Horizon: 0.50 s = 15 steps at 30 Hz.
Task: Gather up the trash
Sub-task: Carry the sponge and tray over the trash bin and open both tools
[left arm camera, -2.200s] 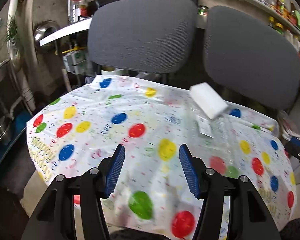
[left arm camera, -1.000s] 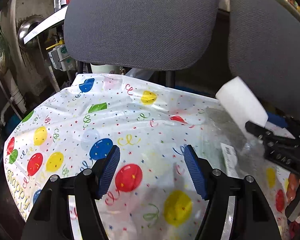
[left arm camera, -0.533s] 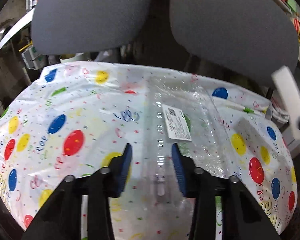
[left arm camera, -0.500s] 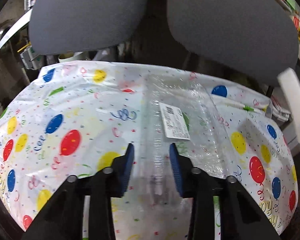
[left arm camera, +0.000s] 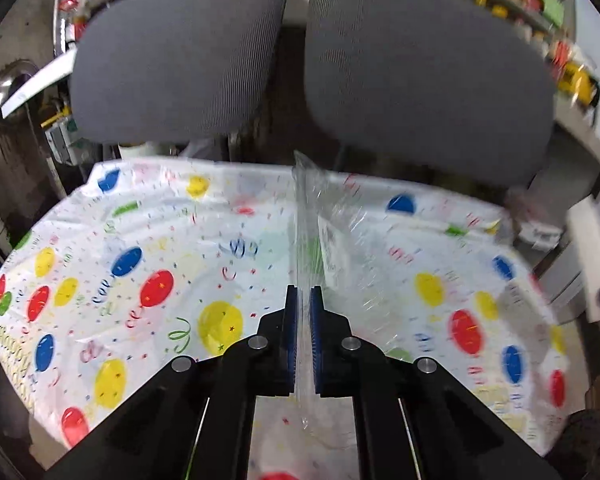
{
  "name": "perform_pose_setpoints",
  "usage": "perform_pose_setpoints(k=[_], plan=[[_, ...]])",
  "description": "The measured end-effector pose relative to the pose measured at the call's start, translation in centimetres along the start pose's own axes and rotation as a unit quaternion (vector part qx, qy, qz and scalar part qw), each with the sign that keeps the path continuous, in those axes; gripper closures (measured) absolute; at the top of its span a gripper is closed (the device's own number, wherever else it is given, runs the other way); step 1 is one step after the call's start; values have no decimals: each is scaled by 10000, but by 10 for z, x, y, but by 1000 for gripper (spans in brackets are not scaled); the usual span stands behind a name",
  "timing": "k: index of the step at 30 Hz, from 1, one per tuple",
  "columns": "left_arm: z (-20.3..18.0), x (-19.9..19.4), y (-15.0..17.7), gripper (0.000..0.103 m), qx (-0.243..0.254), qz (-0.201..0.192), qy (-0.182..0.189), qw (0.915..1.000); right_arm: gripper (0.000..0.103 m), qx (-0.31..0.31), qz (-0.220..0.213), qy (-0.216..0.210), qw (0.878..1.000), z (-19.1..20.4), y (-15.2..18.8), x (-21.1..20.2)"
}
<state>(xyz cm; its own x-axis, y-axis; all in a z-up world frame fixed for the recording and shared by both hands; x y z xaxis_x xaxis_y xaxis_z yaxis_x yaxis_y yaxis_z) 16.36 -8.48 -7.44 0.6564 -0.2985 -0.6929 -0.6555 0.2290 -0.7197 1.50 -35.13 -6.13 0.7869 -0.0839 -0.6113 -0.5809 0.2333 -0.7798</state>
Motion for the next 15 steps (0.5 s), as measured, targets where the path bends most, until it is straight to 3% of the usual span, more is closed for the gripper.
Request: perform_pose_setpoints(k=[2, 7, 15], plan=[[-7, -23, -4, 97, 59, -222, 52, 9997, 35, 75, -56, -15, 10000, -4, 3, -9], [-39, -71, -11, 97, 189, -641, 646, 9957, 35, 281, -174, 141, 9994, -23, 15, -36], [-159, -83, 5, 97, 838, -656, 1702, 9797, 35, 876, -105, 1186, 9890, -100, 64, -99]])
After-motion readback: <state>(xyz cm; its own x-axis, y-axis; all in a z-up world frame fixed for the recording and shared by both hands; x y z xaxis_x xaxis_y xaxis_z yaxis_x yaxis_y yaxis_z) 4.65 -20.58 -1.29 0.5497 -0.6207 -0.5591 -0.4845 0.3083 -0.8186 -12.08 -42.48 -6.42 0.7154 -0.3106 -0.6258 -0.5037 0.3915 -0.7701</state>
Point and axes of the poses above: each gripper's, at about its wrist camera, not at the fingertips, and x roughly the way its jaws point, z to its left, y to its underside, the point moved 1 cm from there along x, roughly the way its jaws point, and after that the axes turned 3 degrees about -y, right-handed, at the moved point
